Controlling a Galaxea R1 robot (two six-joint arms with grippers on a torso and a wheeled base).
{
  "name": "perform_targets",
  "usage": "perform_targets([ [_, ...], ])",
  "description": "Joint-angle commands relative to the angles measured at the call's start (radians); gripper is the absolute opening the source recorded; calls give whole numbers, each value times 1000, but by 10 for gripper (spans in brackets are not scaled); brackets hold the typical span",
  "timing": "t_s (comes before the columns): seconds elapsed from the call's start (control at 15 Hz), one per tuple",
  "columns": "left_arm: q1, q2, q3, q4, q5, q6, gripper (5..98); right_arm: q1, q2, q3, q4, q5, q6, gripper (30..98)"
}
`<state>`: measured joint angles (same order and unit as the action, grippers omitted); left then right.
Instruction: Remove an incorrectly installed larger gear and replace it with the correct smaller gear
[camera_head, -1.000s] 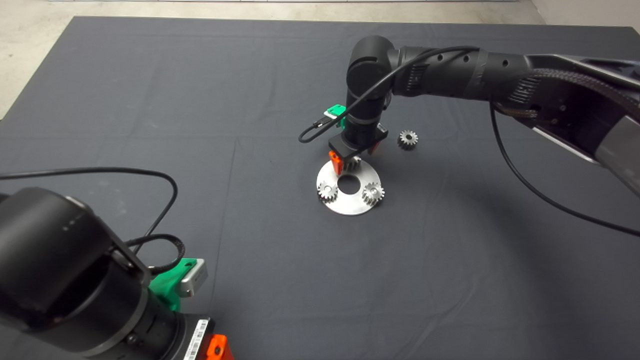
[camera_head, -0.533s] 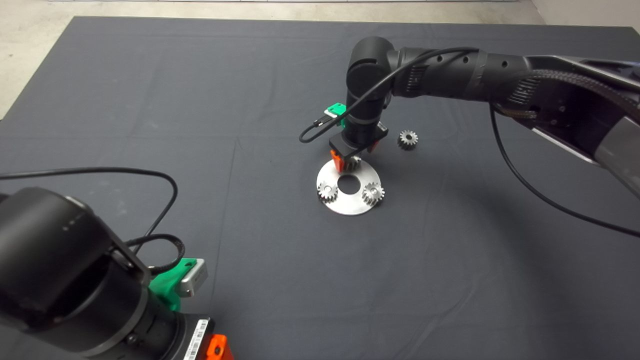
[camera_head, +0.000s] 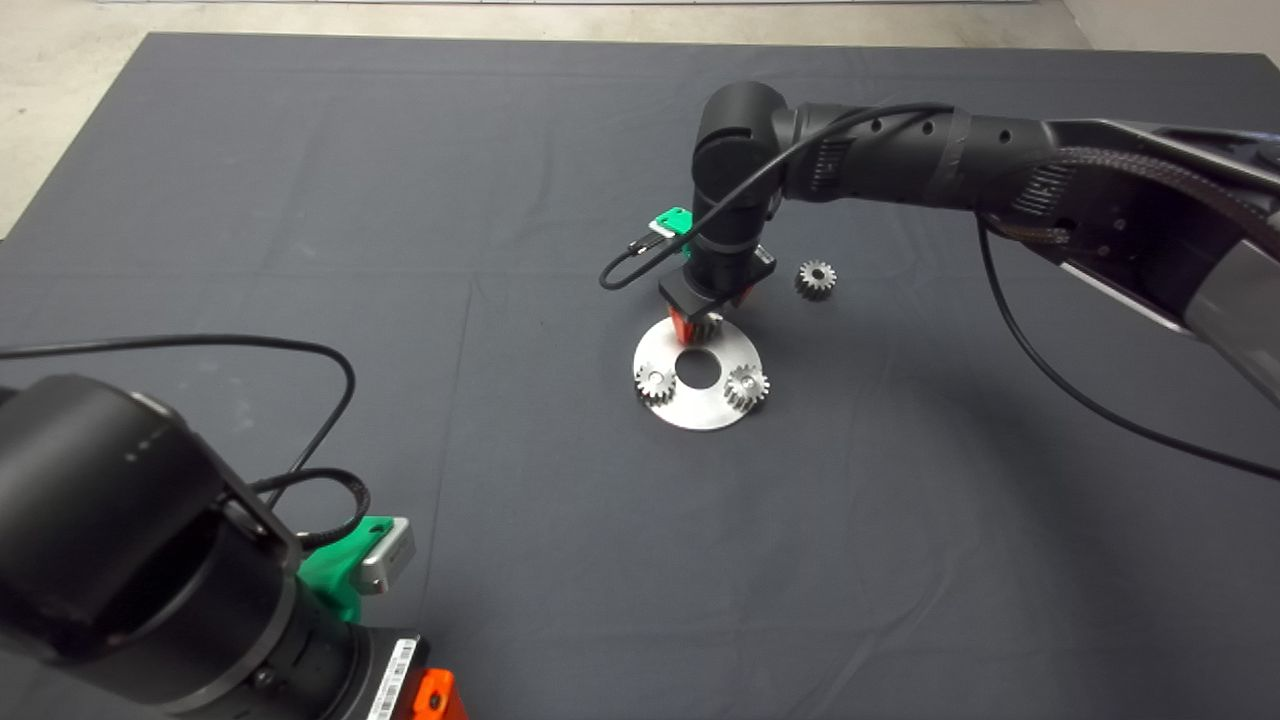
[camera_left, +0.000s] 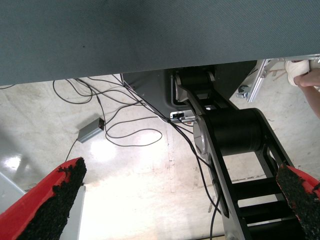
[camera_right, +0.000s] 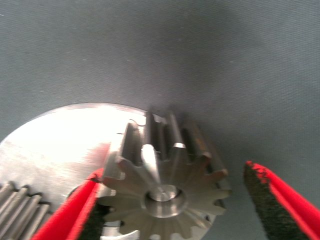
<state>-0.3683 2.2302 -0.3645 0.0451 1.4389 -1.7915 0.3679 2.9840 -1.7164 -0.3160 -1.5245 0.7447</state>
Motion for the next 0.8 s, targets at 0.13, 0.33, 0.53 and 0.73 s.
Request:
perform_targets([
  [0.13, -5, 0, 12, -17, -1, -3, 981, 21, 0, 2, -34, -28, 7, 659],
  [0.33, -5, 0, 12, -17, 0, -3, 981, 20, 0, 2, -34, -19, 7, 611],
  [0.53, -5, -1, 12, -17, 0, -3, 981, 20, -1, 2, -34, -19, 5, 598],
  [0.73, -5, 0, 12, -17, -2, -3, 981, 20, -3, 3, -34, -19, 4, 569],
])
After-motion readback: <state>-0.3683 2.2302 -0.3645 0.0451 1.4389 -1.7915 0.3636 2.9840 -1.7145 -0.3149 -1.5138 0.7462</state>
